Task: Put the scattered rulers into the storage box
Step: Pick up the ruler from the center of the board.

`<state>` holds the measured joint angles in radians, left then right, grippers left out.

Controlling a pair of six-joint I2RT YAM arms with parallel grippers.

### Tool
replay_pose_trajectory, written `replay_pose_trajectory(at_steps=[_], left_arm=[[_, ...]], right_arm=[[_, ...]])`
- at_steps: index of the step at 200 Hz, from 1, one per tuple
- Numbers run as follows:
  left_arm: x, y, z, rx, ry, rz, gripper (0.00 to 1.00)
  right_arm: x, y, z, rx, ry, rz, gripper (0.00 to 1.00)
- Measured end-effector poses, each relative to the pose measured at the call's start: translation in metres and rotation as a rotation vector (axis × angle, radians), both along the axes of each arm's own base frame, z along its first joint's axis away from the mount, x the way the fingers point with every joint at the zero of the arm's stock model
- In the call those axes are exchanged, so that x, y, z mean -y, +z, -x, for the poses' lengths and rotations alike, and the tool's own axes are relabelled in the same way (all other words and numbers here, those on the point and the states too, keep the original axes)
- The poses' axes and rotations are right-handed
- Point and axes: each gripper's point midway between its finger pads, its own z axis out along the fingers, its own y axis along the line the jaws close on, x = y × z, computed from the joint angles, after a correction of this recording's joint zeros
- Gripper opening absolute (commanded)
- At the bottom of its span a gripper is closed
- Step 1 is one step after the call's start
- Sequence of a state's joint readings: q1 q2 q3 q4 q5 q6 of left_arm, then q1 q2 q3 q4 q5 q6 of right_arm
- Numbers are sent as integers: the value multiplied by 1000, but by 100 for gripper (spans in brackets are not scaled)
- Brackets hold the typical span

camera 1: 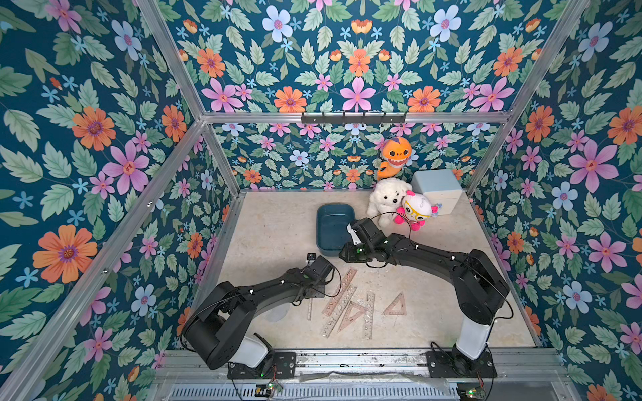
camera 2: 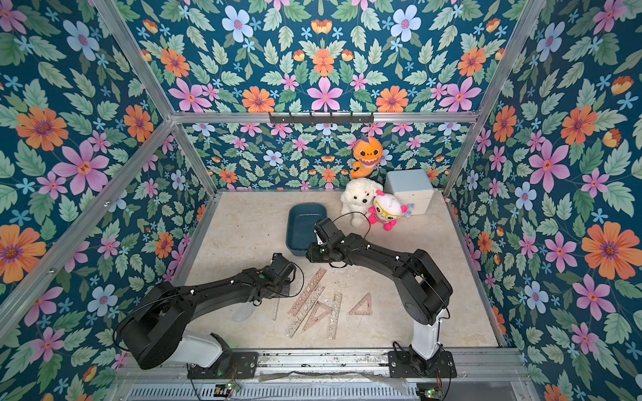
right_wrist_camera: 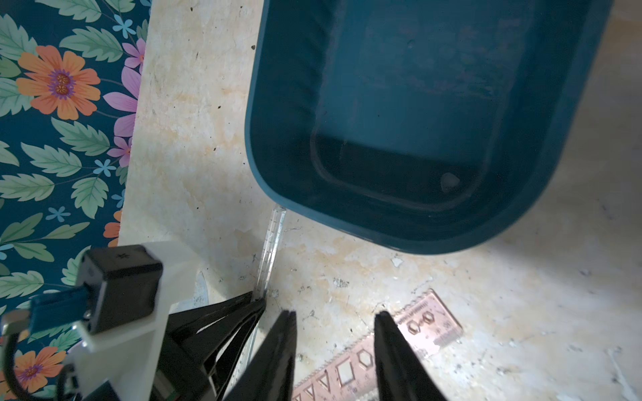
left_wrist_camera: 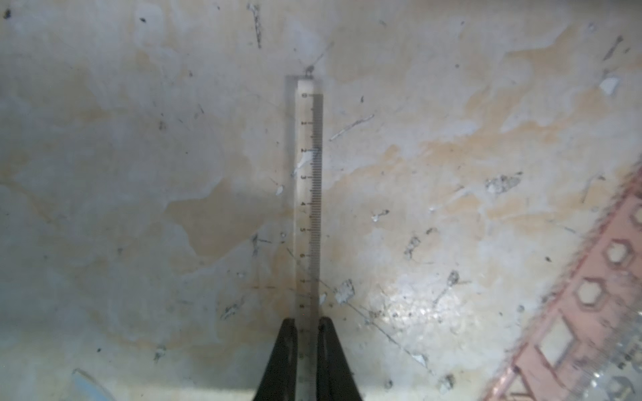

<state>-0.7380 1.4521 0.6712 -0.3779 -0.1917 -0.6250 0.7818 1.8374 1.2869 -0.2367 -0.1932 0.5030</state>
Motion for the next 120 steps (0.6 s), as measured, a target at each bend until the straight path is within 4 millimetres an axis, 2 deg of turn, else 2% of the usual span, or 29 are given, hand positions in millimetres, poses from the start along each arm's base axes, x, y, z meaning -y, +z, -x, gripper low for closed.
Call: replay_pose_trajectory(at_steps=[40, 78, 101, 120], left_arm=[[3, 4, 2, -21, -7, 6, 0], [8, 20, 0, -8, -12, 36, 0], [10, 36, -3, 9, -15, 50, 0], [16, 60, -9, 42, -15, 78, 0]], right_arm=[[10, 4, -2, 8, -18, 8, 40], [20, 1, -6, 5, -41, 20, 40], [25, 2, -9, 12, -54, 25, 40], [30, 5, -9, 16, -60, 25, 40]])
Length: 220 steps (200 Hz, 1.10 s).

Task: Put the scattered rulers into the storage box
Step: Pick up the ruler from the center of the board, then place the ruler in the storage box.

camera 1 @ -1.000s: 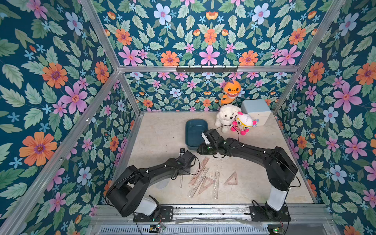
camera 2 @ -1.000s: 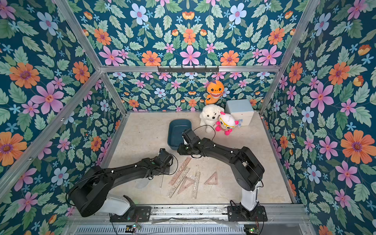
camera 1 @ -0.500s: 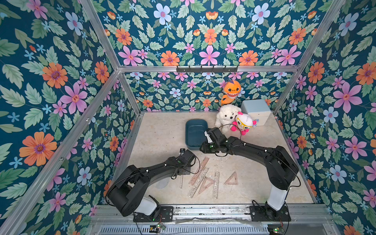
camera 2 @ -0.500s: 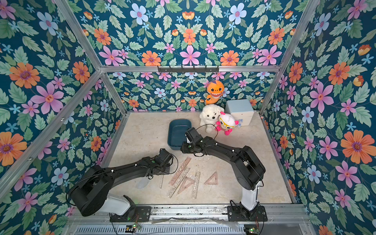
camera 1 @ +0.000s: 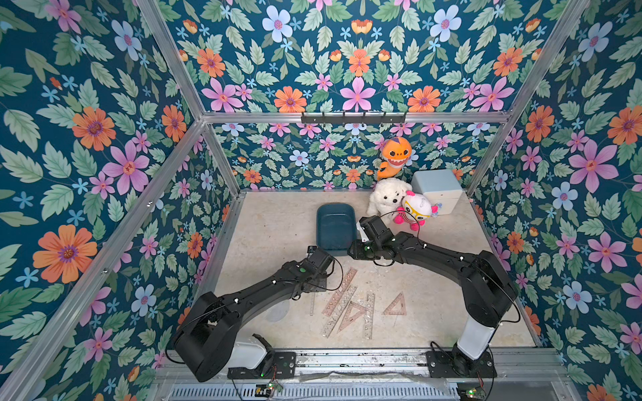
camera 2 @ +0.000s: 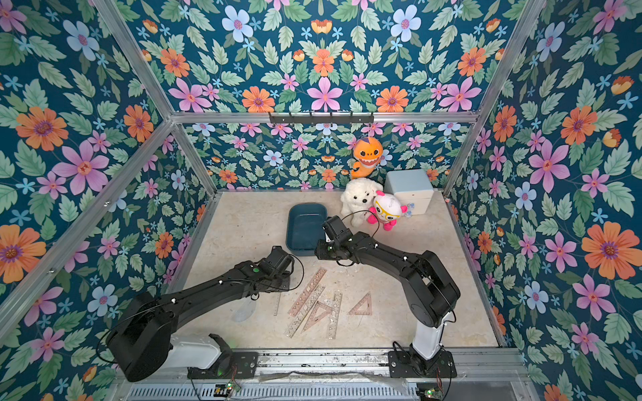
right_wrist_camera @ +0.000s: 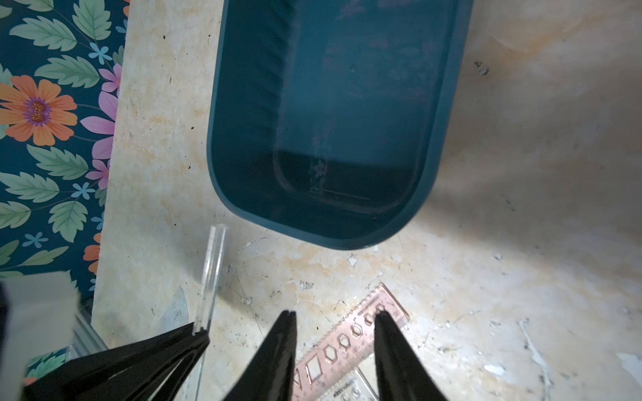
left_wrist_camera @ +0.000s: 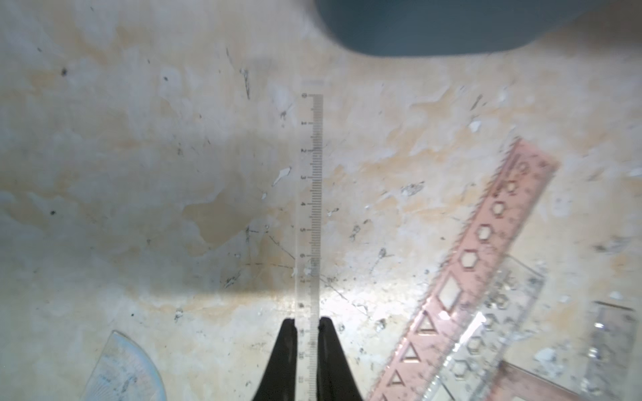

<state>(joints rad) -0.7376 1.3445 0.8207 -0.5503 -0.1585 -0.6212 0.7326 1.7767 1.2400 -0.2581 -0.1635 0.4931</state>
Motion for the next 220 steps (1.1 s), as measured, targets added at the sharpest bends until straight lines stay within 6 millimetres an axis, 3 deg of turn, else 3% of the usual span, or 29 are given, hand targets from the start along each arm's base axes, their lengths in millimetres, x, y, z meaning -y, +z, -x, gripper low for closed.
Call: replay_pose_trajectory(at_steps=[28, 48, 78, 102, 123, 151, 176, 220], left_arm=[[16, 46, -19, 66, -2, 50, 0], [33, 71, -44, 109, -12, 58, 0], [68, 90, -108, 154, -25, 53, 0], [89, 95, -171, 193, -15, 71, 0], [98, 85, -215, 202, -7, 67, 0], [99, 57, -244, 170, -7, 47, 0], [96, 35, -252, 136, -10, 20, 0], [81, 0, -244, 66, 4, -14, 0]], right_arm=[[12, 12, 1, 28, -6, -2, 40], [20, 27, 1, 71, -13, -6, 41], [43, 48, 0, 128, -34, -11, 41], [75, 47, -17, 129, -111, -13, 41], [91, 52, -22, 133, -144, -28, 41], [98, 59, -24, 153, -156, -55, 42], [101, 53, -26, 139, -162, -53, 42], [103, 48, -30, 128, -169, -51, 42]])
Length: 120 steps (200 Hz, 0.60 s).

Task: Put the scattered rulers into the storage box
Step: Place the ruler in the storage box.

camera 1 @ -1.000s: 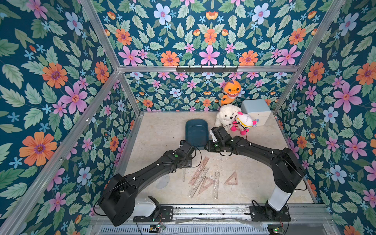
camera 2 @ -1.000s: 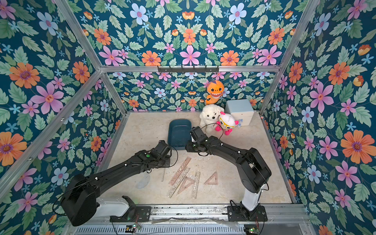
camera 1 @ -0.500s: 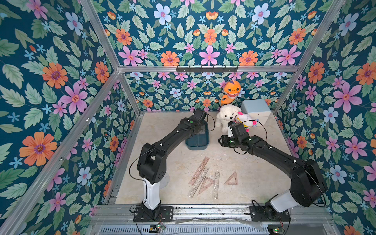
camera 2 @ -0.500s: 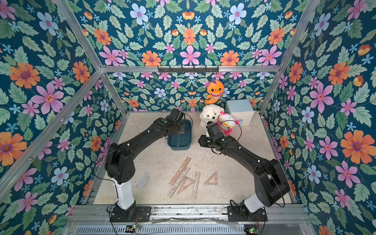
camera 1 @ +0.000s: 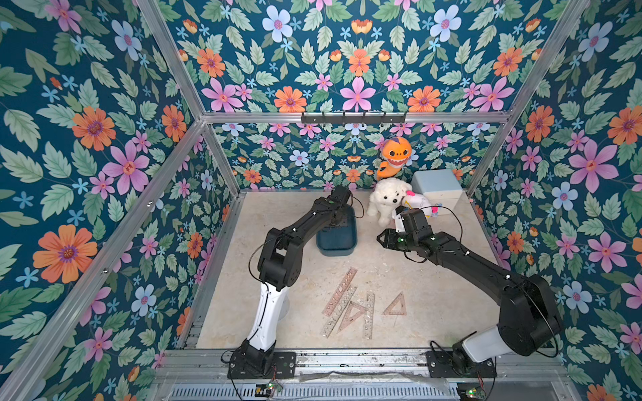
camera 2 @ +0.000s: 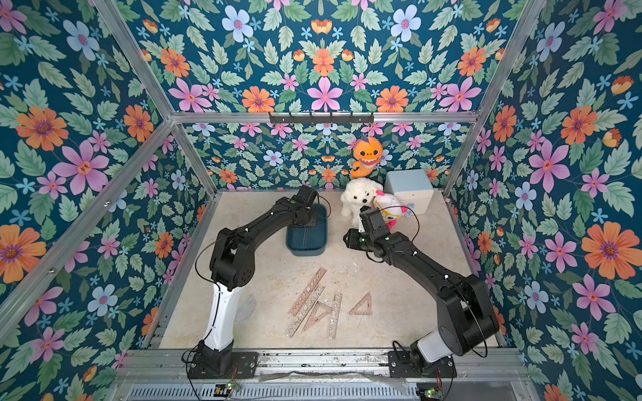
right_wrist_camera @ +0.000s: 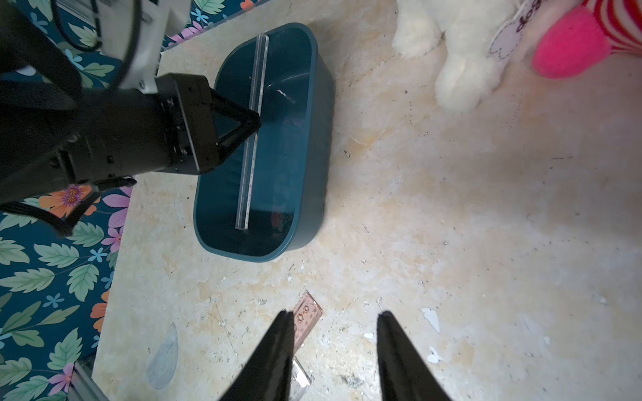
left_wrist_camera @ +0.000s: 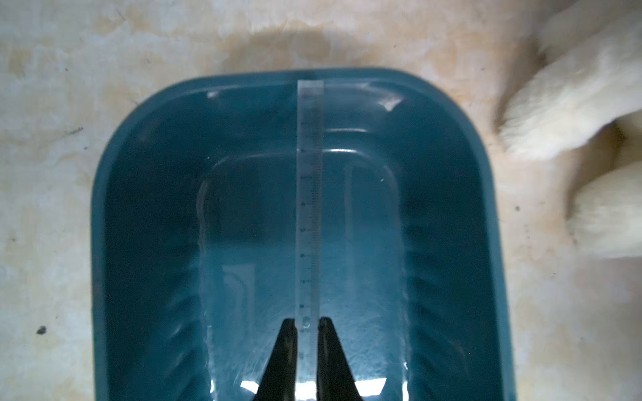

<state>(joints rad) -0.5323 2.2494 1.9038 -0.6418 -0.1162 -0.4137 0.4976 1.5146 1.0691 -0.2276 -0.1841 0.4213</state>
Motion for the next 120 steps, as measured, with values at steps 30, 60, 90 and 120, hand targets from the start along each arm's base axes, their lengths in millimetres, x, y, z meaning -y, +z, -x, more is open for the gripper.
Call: replay_pose_trajectory(at_steps=[30, 60, 90, 120], left_arm=[[-6, -17, 2, -30, 10, -11, 0], [-6, -33, 4, -52, 12, -20, 0], [-9, -43, 7, -74, 14, -29, 2], [-10, -43, 5, -68, 16, -26, 23]], right_arm=[[-1, -3, -6, -6, 0, 4, 42], [-5, -8, -8, -20, 11, 0, 42], [-5, -13, -8, -29, 15, 2, 42], [-5, -13, -10, -24, 18, 3, 42]])
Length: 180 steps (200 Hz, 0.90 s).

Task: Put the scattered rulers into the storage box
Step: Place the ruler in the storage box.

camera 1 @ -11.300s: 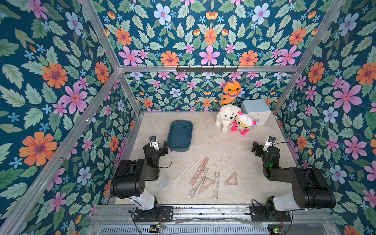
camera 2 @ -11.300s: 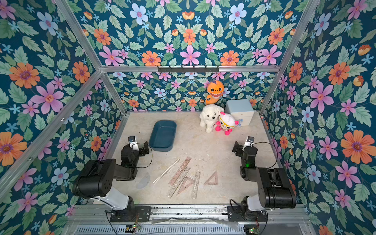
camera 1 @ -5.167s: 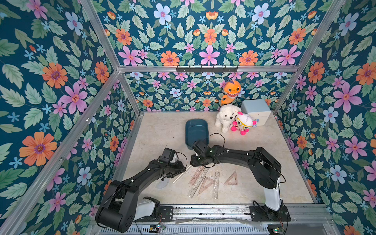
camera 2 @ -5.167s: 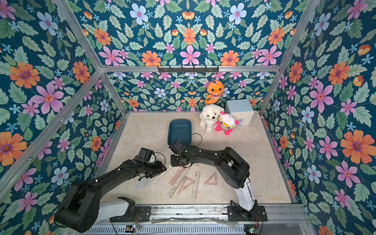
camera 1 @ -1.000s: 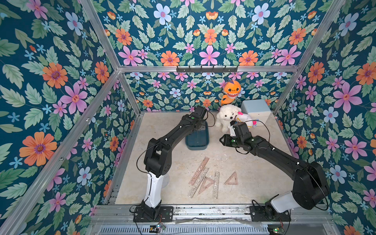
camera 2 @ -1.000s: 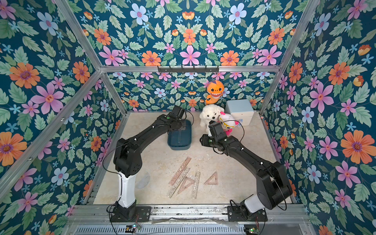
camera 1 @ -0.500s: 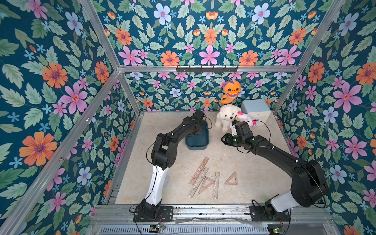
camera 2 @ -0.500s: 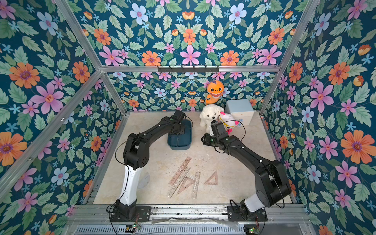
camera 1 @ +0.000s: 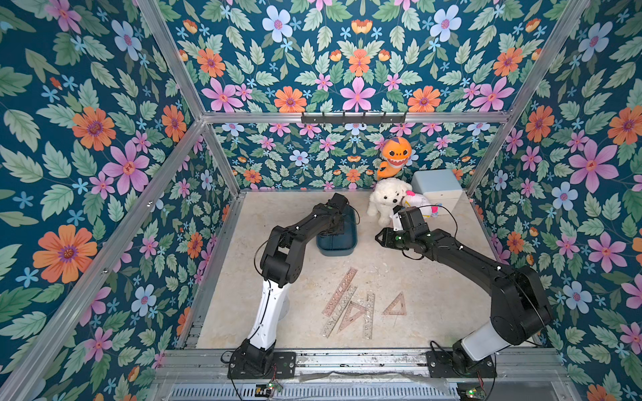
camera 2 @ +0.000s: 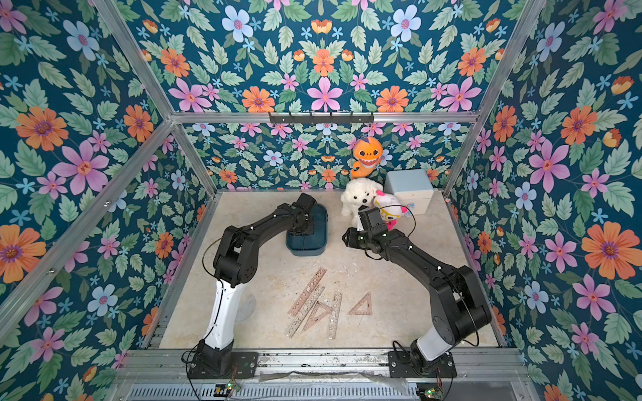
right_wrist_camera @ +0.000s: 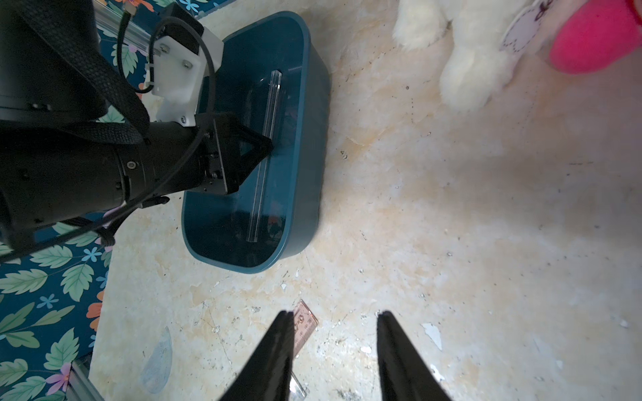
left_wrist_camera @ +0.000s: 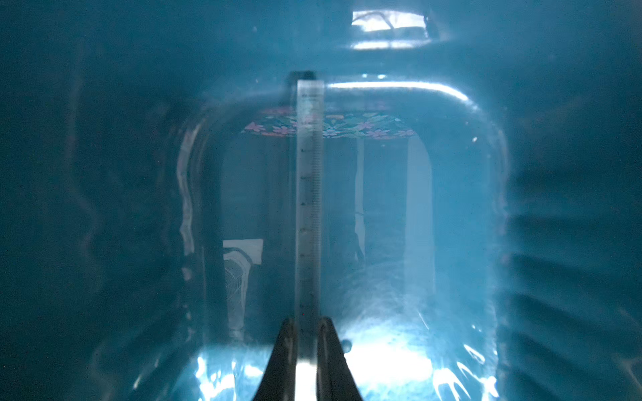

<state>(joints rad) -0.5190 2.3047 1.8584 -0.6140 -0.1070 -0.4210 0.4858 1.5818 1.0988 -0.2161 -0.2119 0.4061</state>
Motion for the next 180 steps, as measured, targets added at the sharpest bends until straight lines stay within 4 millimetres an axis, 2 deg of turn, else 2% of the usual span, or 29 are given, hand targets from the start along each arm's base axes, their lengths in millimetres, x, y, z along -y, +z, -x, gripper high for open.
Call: replay_pose_trajectory(at_steps=[33, 54, 82, 103, 120, 135, 153, 180], left_arm=[[2, 5, -1, 11, -3, 11, 36], [6, 20, -3, 34, -9, 37, 40], [14, 62, -7, 102, -21, 93, 40], [22, 104, 2, 165, -46, 146, 40], [29, 134, 29, 195, -93, 204, 40], [30, 139, 59, 186, -135, 247, 40], [17, 123, 98, 124, -157, 265, 40], [-5, 94, 149, 35, -163, 290, 38]], right_arm=[[-1, -1, 0, -3, 3, -3, 42], [-2, 0, 0, -3, 8, -8, 42], [-4, 0, 3, -11, 18, -13, 42], [-11, -2, 21, -30, 40, -11, 42], [-25, -8, 48, -51, 92, 2, 42], [-37, -18, 73, -82, 127, 20, 42], [-51, -33, 101, -121, 160, 44, 42], [-76, -57, 135, -175, 217, 69, 31]])
